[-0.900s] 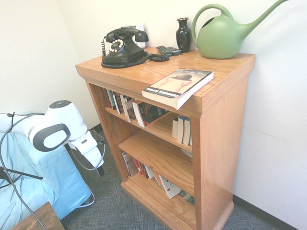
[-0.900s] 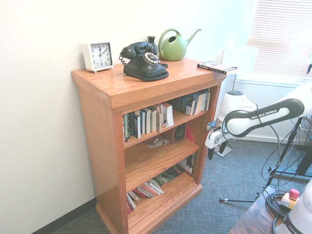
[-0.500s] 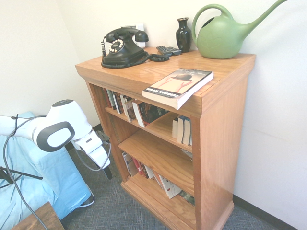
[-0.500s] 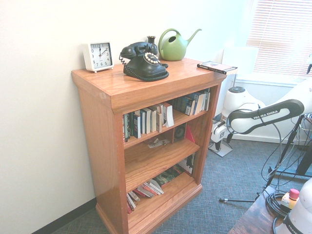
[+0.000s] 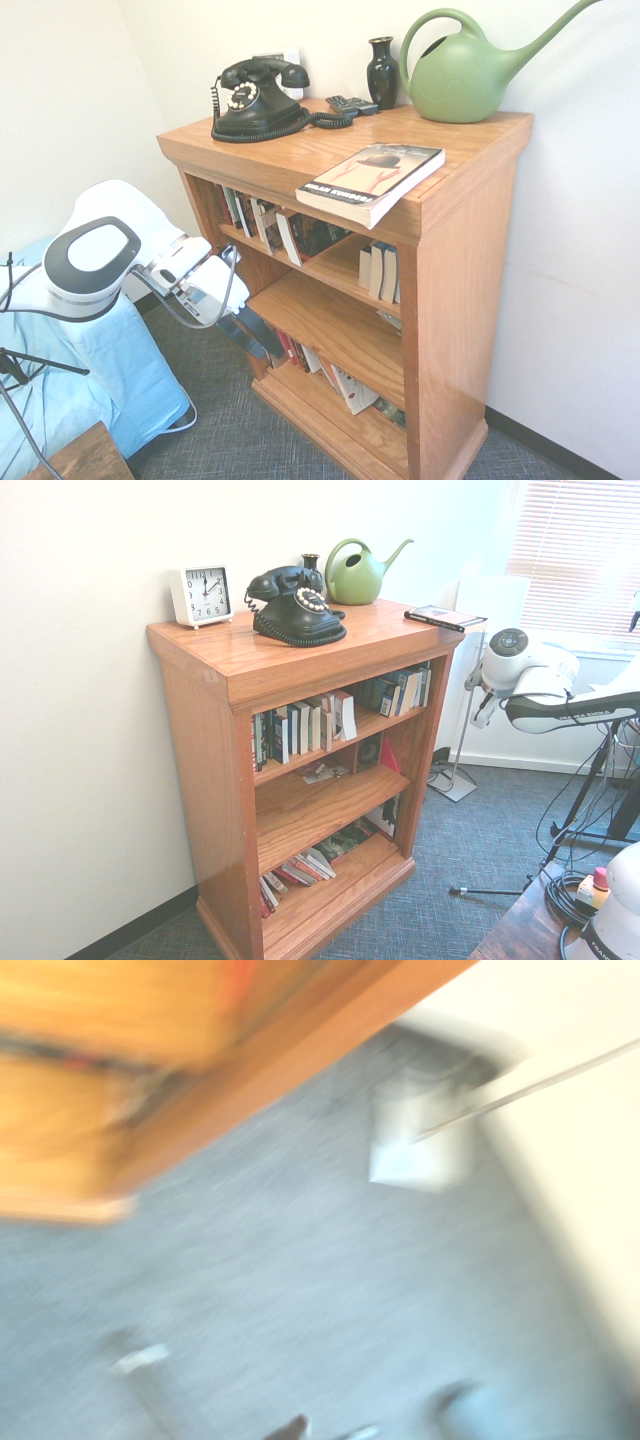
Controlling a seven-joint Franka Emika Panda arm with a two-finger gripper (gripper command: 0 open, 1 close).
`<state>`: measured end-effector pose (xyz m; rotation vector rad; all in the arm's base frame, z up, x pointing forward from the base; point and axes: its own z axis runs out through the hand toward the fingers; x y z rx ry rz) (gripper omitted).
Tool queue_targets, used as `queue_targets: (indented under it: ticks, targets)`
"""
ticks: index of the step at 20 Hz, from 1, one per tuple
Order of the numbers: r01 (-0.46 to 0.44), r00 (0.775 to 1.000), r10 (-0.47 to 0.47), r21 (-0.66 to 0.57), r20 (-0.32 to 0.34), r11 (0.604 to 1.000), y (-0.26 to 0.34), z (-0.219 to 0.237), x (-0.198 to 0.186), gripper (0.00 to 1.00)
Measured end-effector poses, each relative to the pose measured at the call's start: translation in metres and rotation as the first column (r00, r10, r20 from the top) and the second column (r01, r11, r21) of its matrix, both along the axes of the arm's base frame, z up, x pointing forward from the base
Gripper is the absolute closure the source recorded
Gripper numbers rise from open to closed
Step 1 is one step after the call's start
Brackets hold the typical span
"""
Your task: Organize the shelf
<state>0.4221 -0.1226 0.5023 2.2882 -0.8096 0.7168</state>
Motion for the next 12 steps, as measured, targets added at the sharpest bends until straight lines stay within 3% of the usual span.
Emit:
queue_targets:
  ticks: [5, 10, 12]
  targets:
    - [-0.060, 0.997, 0.074, -0.285, 0.037, 0.957, -0.016, 0.046, -0.007, 0.00]
    - [-0.134, 0.978, 0.198, -0.550, 0.059, 0.824, -0.017, 0.076, -0.003, 0.00]
    - [-0.164, 0.965, 0.253, -0.598, 0.068, 0.785, -0.018, 0.080, 0.005, 0.00]
